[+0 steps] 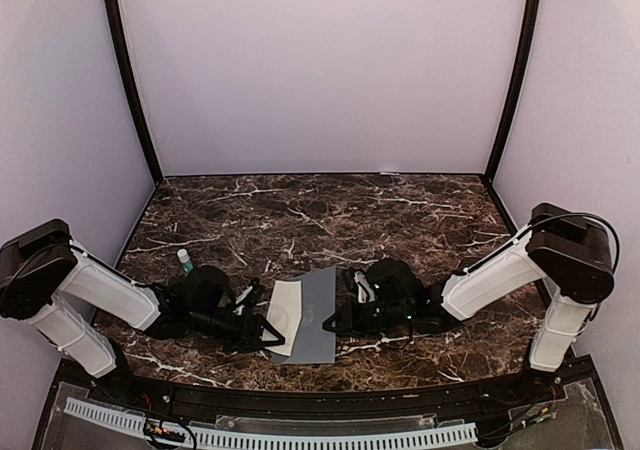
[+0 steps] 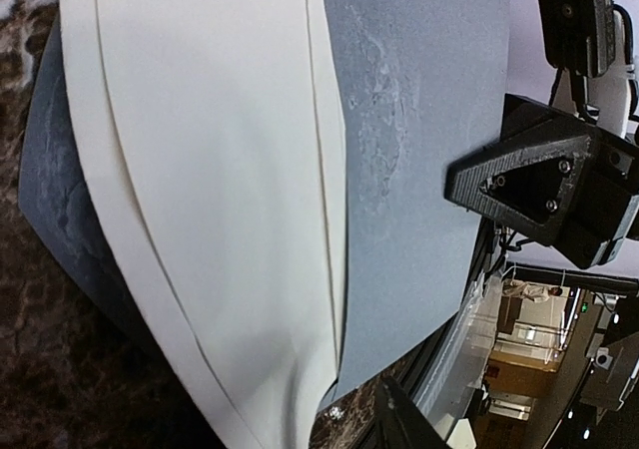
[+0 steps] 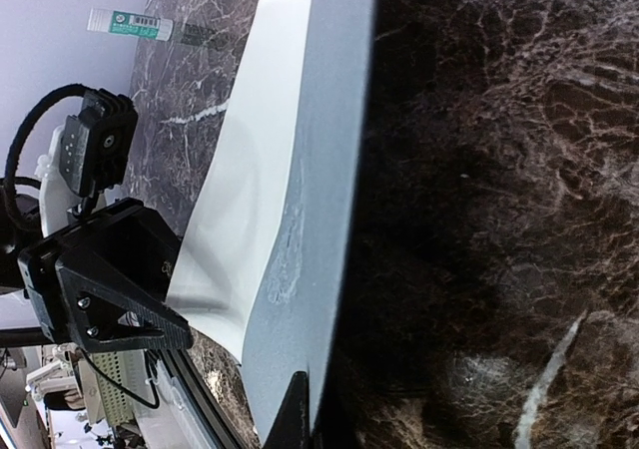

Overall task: Place the letter into the envelope and seal it
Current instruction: Place the letter in the envelope.

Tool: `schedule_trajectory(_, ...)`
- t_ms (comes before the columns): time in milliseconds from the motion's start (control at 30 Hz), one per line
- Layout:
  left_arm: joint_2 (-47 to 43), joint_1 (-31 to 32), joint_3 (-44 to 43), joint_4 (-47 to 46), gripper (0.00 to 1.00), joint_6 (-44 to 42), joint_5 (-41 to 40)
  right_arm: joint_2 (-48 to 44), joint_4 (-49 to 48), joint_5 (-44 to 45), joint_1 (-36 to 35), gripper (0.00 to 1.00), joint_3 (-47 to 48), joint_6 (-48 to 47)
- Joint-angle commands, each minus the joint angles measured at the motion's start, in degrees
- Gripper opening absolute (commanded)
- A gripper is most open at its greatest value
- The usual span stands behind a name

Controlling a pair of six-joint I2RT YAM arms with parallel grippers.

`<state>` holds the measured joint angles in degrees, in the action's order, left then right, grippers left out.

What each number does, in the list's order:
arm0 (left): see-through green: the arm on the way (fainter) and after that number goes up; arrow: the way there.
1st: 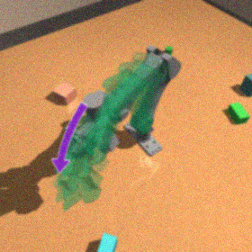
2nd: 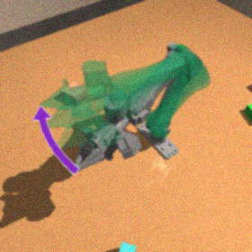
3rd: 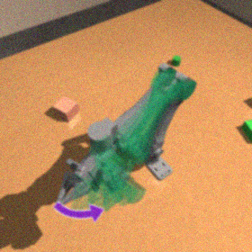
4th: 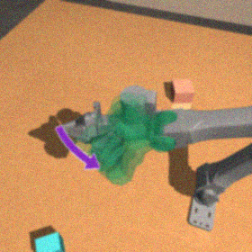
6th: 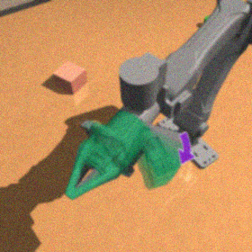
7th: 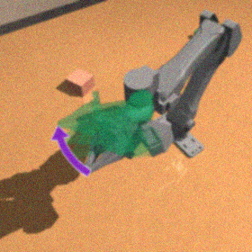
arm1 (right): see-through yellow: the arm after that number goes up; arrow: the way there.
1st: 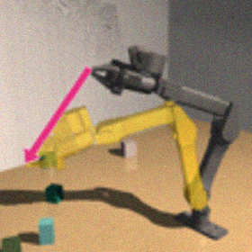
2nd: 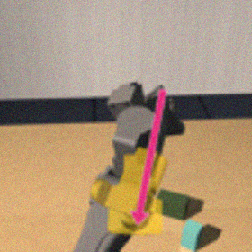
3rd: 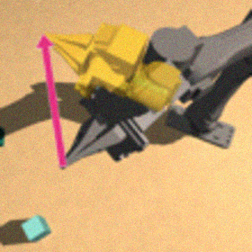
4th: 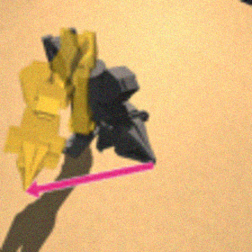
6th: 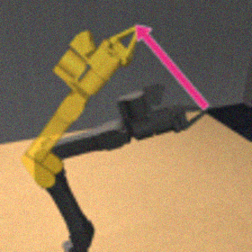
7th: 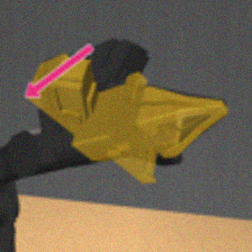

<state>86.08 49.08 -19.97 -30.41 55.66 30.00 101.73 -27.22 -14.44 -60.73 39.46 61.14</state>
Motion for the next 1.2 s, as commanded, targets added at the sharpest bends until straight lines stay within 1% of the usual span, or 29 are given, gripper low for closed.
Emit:
schedule_trajectory(0,-1.31,-0.69,-1.57,3.74,0.39,-2.47,-2.37,-1.93,-0.3,-0.83,0.31,0.0,-0.57,-1.29)
schedule_trajectory(333,0.06,-5.87,-4.03,5.19,0.38,-5.77,-1.33,-2.1,-0.45,-1.55,0.33,0.0,-0.72,-1.42)
schedule_trajectory(533,3.06,-7.24,-5.86,4.57,0.33,-6.9,0.45,-1.81,-0.48,-1.98,0.26,0.0,-0.62,-1.39)
schedule_trajectory(567,3.83,-7.24,-5.95,4.4,0.3,-6.91,0.77,-1.77,-0.52,-2.0,0.33,0.0,-0.62,-1.38)
schedule_trajectory(633,4.81,-7.24,-6.03,4.13,0.19,-6.77,0.99,-1.74,-0.28,-1.84,0.3,0.0,-0.62,-1.38)
schedule_trajectory(667,5.02,-7.29,-5.87,4.05,0.1,-6.65,1.01,-1.75,0.04,-1.64,0.32,0.0,-0.57,-1.3)
schedule_trajectory(733,5.59,-7.25,-5.69,3.86,0.01,-6.52,1.21,-1.93,0.99,-0.93,0.27,0.05,-0.46,-1.42)
schedule_trajectory(767,5.72,-7.25,-5.56,3.71,0.0,-6.44,1.2,-2.04,1.78,-0.49,0.26,0.09,-0.32,-1.53)
schedule_trajectory(867,5.53,-7.25,-5.2,3.61,0.0,-6.56,1.27,-3.06,5.01,1.44,0.27,0.19,0.23,-2.13)
schedule_trajectory(1100,5.61,-7.24,-5.53,3.83,0.0,-6.73,1.9,-6.3,17.23,8.03,0.17,0.43,2.94,-4.18)
schedule_trajectory(1167,5.72,-7.29,-5.68,3.82,0.0,-6.83,2.11,-6.78,19.26,9.51,0.21,0.49,3.45,-4.45)
